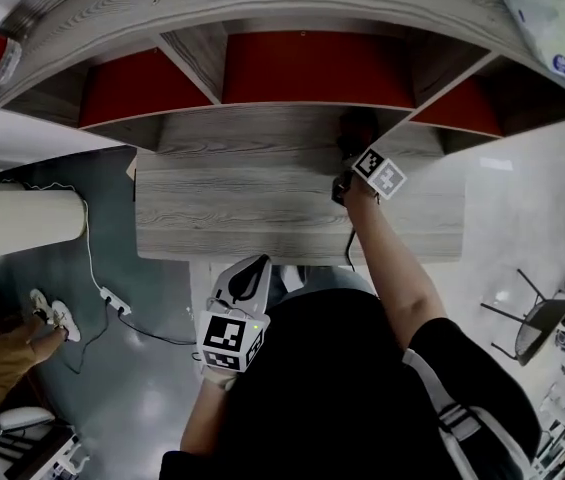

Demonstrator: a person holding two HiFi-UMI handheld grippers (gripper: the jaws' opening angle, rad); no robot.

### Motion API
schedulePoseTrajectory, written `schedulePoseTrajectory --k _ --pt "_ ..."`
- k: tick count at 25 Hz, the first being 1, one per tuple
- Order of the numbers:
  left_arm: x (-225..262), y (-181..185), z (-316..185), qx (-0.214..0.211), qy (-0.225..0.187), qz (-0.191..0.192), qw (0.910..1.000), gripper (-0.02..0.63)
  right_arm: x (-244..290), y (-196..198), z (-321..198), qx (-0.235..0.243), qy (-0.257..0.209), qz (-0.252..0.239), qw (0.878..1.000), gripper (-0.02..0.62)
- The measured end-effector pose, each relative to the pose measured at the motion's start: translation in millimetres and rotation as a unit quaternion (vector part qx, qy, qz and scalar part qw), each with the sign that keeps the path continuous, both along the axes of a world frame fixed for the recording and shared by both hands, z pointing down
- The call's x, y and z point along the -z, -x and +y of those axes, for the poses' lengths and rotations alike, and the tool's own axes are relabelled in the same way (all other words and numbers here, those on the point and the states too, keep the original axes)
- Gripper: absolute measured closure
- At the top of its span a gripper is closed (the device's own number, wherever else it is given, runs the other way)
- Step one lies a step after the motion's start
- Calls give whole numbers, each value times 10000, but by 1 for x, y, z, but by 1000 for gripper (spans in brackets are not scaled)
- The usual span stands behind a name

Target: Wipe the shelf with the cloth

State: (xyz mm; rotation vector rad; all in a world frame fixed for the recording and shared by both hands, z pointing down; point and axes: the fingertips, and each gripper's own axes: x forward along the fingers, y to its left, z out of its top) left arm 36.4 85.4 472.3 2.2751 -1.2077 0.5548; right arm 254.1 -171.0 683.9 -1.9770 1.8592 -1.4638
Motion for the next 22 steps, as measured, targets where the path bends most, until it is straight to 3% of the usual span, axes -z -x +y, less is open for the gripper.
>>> schedulePoseTrajectory --k 4,9,17,22 --pt "0 -6 0 -76 -5 -18 10000 600 34 -1 -4 -351 -616 -828 9940 505" --pt "1 -11 0 -166 -32 -54 9998 600 90 -1 -7 -429 -1337 -1441 9796 505" --pt "0 -12 0 -215 -58 -53 9997 600 188 -3 -3 -367 -2354 -1914 9521 506" --pt "0 -10 -2 -192 -55 -71 9998 600 223 0 -9 -390 -2749 -2126 9369 506"
